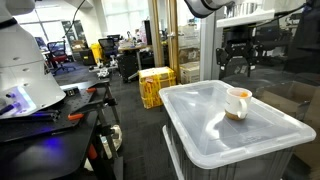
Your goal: Remove the orange marker from the white mug
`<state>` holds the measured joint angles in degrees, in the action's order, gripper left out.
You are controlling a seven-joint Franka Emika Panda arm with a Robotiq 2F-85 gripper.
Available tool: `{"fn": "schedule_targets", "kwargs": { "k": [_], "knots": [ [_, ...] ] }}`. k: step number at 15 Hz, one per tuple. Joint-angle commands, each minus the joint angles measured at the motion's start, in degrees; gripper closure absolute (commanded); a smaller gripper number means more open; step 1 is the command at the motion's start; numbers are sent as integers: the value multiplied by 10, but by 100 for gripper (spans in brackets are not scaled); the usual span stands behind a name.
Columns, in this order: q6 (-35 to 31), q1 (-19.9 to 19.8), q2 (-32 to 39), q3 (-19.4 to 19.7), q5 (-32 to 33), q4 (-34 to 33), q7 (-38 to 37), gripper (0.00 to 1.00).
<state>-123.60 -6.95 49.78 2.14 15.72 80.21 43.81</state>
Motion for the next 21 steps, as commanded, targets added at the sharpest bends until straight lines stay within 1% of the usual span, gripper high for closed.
{"fn": "schedule_targets", "kwargs": {
  "k": [1, 4, 5, 6, 15, 21],
  "knots": [
    [8, 1, 22, -1, 18, -30, 18, 28],
    [8, 1, 34, -3, 26, -39, 25, 32],
    [8, 1, 38, -3, 29, -43, 34, 31],
    [9, 1, 42, -3, 30, -47, 40, 32],
    [6, 6, 76, -1, 37, -78, 117, 33],
    [-1, 16, 102, 4, 57, -108, 131, 34]
  ]
}}
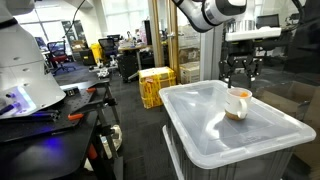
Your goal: Remove the orange marker from the white mug
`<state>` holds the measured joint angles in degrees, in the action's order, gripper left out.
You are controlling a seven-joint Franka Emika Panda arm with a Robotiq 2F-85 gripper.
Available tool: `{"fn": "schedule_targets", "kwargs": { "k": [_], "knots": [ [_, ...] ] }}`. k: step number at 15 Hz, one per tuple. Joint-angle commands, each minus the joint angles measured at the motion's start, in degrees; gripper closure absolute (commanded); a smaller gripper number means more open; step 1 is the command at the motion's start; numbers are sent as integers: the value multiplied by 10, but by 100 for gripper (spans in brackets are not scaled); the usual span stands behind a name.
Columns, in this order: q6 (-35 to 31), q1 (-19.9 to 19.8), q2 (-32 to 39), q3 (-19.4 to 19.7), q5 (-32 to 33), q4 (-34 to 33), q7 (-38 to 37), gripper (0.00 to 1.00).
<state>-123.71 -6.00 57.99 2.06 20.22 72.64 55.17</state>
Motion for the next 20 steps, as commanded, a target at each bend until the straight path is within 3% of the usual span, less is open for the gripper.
{"fn": "schedule_targets", "kwargs": {
  "k": [1, 5, 12, 20],
  "knots": [
    [-1, 7, 24, 4, 12, -37, 20, 34],
    [0, 10, 43, 3, 11, -62, 39, 36],
    [9, 12, 70, 4, 7, -103, 60, 49],
    [26, 10, 103, 4, -1, -146, 73, 49]
  ]
}}
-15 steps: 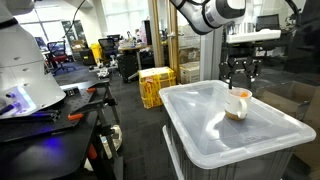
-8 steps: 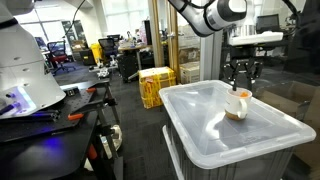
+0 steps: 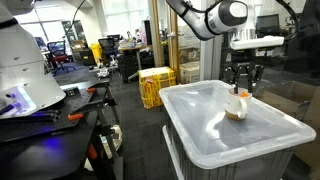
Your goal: Remove the orange marker from the white mug
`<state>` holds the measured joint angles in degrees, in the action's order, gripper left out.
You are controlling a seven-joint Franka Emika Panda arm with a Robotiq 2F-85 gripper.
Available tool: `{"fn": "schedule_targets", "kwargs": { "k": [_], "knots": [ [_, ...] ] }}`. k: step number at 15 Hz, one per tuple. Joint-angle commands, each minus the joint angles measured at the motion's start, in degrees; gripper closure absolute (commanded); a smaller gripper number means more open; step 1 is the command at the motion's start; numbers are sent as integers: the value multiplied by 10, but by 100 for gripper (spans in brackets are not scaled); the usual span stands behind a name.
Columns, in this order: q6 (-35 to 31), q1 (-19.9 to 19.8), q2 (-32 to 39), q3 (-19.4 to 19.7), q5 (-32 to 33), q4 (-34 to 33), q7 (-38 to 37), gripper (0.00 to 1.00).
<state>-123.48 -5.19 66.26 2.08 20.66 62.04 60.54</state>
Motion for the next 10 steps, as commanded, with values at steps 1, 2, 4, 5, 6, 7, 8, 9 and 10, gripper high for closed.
{"fn": "schedule_targets", "kwargs": {
  "k": [1, 2, 4, 5, 6, 7, 8, 9, 10],
  "knots": [
    [26, 2, 24, 4, -5, -45, 19, 49],
    [28, 2, 27, 4, -6, -50, 19, 49],
    [34, 2, 34, 4, -6, -59, 19, 51],
    [38, 3, 36, 5, -7, -63, 18, 51],
    [42, 3, 39, 5, -6, -68, 19, 52],
    [46, 3, 41, 6, -7, -72, 16, 52],
    [52, 4, 43, 7, -7, -76, 15, 53],
    [60, 4, 44, 6, -8, -80, 16, 52],
    [64, 4, 46, 7, -8, -84, 14, 52]
  ]
}}
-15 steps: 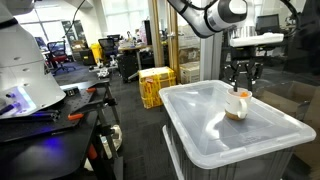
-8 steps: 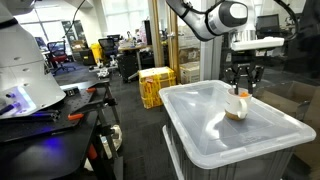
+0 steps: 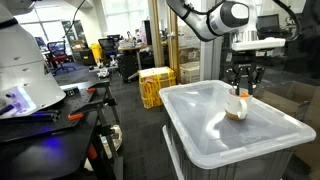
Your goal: Remove the orange marker from the white mug
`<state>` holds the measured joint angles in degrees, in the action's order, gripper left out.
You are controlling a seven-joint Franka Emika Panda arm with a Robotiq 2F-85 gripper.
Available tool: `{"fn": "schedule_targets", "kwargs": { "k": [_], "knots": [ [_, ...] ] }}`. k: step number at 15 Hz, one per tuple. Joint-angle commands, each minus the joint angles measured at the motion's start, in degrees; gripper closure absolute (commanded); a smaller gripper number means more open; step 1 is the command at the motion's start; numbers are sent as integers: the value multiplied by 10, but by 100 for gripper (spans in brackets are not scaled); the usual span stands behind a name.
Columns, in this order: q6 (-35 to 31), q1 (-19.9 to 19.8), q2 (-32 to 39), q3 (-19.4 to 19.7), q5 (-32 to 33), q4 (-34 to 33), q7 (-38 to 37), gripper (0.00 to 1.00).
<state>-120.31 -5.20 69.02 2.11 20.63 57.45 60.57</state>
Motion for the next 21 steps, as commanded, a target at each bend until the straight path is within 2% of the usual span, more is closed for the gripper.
{"fn": "schedule_targets", "kwargs": {
  "k": [1, 5, 6, 7, 8, 10, 11, 13, 21],
  "knots": [
    [38, 4, 20, 6, -9, -42, 12, 51],
    [57, 7, 30, 8, -9, -60, 10, 52],
    [60, 7, 32, 7, -9, -63, 11, 59],
    [62, 7, 34, 8, -10, -67, 8, 77],
    [65, 8, 36, 8, -9, -69, 9, 80],
    [70, 9, 41, 8, -10, -77, 8, 96],
    [72, 10, 43, 8, -9, -80, 7, 100],
    [72, 11, 43, 9, -9, -81, 7, 95],
    [60, 17, 7, 6, 2, -46, -14, 95]
  ]
}}
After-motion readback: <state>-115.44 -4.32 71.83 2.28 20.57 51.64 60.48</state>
